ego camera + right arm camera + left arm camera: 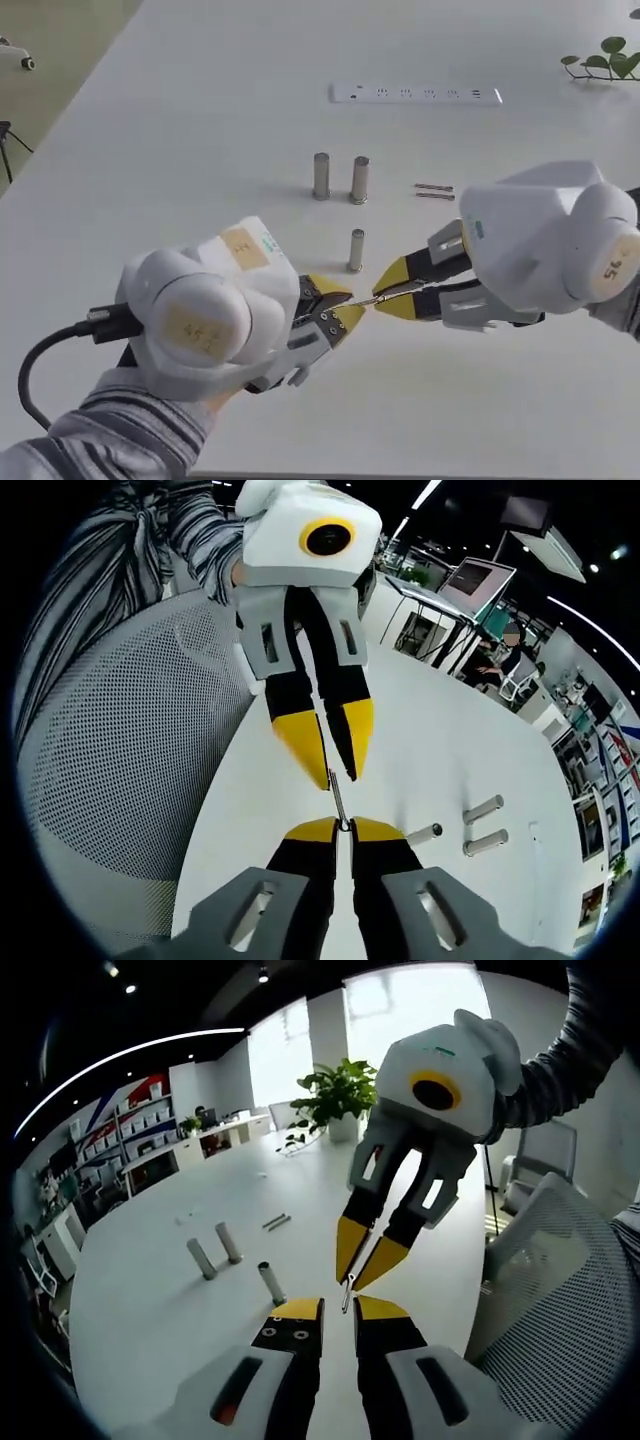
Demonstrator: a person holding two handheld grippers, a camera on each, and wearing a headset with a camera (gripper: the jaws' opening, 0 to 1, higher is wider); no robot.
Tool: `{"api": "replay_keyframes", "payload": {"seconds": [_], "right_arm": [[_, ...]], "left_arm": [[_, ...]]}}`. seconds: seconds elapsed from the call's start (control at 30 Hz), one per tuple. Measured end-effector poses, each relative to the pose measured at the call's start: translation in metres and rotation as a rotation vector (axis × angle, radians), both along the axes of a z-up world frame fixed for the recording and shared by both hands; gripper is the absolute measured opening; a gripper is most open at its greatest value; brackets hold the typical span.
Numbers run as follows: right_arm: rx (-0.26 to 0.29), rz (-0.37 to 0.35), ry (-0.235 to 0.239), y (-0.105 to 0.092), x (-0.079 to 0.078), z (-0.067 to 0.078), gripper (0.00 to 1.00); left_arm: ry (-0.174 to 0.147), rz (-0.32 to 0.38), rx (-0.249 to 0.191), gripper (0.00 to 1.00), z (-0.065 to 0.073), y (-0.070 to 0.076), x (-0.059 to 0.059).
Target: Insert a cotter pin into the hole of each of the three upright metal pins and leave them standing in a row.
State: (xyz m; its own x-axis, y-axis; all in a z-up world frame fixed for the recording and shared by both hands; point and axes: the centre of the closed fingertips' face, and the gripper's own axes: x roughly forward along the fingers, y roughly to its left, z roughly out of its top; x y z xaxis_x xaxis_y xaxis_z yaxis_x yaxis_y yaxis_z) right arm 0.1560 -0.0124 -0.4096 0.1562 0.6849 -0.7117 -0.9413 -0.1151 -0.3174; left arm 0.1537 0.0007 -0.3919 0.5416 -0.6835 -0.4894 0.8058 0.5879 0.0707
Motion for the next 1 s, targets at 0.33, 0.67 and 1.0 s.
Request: {"api": "replay_keyframes", "payload": {"seconds": [0.33,0.67,1.0], "right_arm": [[-0.051,-0.108,-0.014,-0.015,0.023,-0.01,0.0],[-0.052,-0.234,0.026,-0.02,0.045,-0.016,0.0],[-0.048,-0.403,0.047,-0.03,0.077,-0.023,0.0]], "left_arm": [[-0.072,0.084,0.028,0.18,-0.003,0.01,0.018],[-0.052,0.182,0.015,0.21,-0.017,0.019,0.039],[-0.062,0.212,0.044,0.21,-0.031,0.021,0.063]]}}
